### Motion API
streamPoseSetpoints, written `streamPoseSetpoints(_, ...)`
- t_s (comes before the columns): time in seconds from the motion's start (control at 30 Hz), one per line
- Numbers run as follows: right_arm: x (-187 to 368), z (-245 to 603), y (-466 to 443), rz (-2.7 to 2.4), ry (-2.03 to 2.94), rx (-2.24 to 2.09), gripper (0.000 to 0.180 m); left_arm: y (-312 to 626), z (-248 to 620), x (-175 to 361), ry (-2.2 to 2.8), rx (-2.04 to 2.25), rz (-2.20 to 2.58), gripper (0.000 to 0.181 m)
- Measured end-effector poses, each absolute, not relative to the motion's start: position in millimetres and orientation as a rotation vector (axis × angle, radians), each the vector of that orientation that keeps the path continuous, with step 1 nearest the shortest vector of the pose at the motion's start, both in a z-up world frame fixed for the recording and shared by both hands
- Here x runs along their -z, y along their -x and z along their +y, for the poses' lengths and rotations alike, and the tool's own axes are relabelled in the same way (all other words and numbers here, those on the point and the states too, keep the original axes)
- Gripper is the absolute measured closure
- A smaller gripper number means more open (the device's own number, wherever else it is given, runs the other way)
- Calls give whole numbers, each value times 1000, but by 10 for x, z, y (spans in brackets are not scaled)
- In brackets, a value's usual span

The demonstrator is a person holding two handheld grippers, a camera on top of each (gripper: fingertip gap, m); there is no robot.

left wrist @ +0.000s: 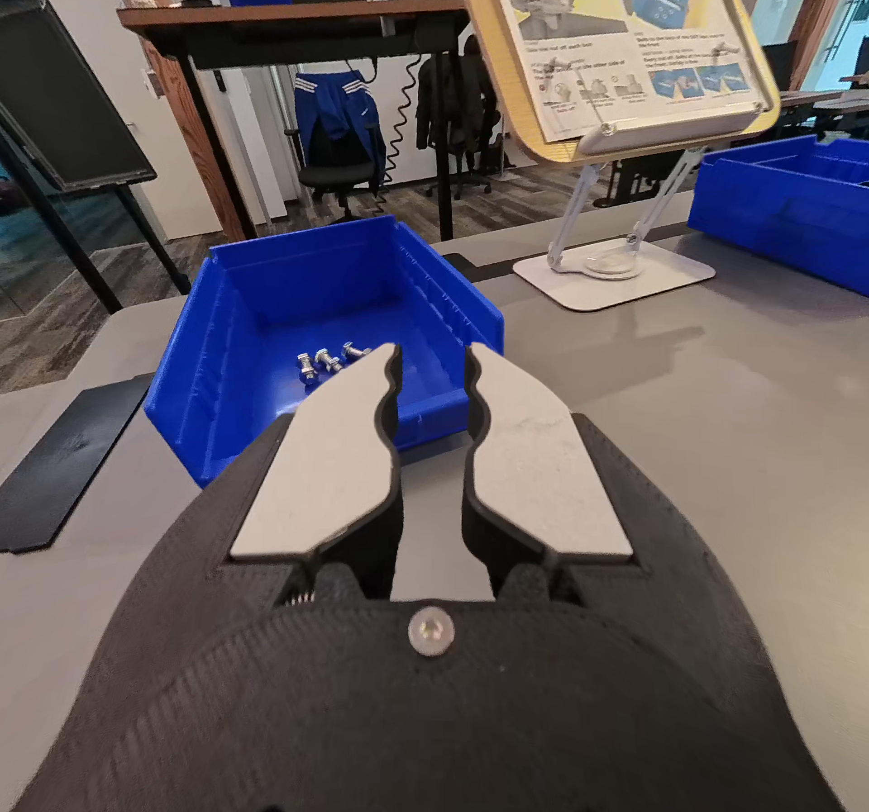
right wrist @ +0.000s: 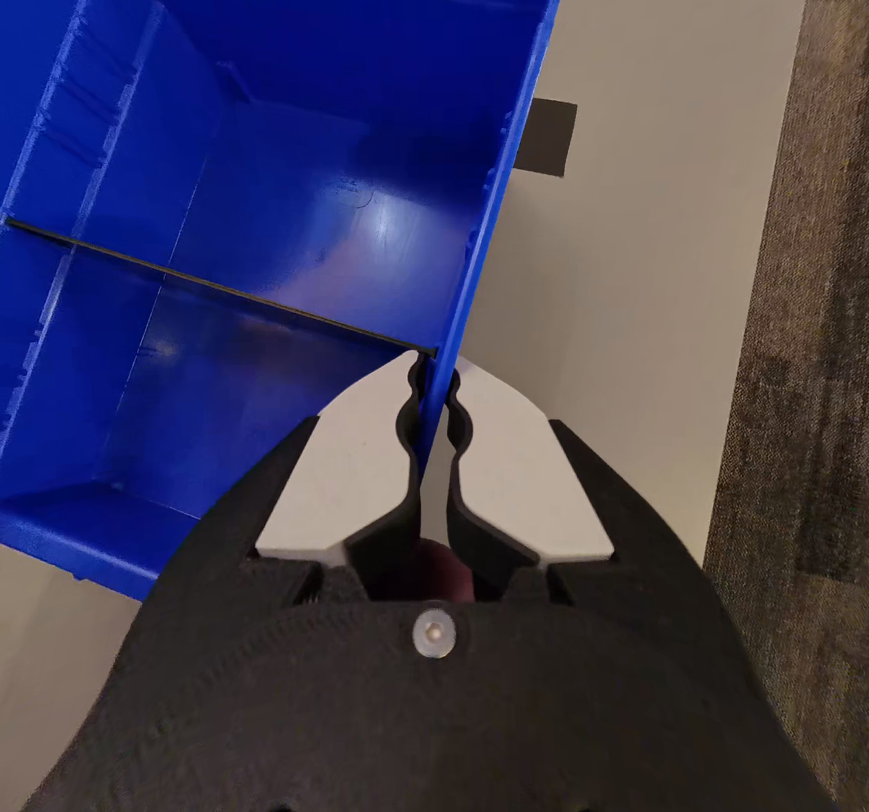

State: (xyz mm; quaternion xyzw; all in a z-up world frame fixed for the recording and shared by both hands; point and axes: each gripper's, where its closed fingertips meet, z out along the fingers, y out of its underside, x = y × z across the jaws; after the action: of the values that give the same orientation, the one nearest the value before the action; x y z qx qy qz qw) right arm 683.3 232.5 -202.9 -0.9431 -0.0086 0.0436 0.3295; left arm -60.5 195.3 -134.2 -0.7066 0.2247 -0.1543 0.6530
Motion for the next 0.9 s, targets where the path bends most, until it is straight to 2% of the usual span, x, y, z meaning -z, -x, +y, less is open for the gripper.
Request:
streamPoseSetpoints(0.27,2054,2425,-6890,11,2470,-79,172,723,2060,1434,1666,328,488,152)
streamPoseSetpoints(0.33,1976,2423,-6927,9,2417,-39,156,746,2067,1424,1664,320,485,151)
streamPoseSetpoints(0.43,1694,2350,-7042,12,2313,91,149,781,2080,1407,1676,304,491,149)
streamPoseSetpoints(0.57,1134,2115,-6942,-62,2145,279,157,726,2169,1399,1725,279,595,150)
streamPoseSetpoints(0.67,819,1934,-6497,-153,2037,207,166,657,2331,1437,1781,256,672,148)
streamPoseSetpoints(0.9,584,1618,-5045,-492,1845,4,179,521,2817,1620,1919,200,875,147)
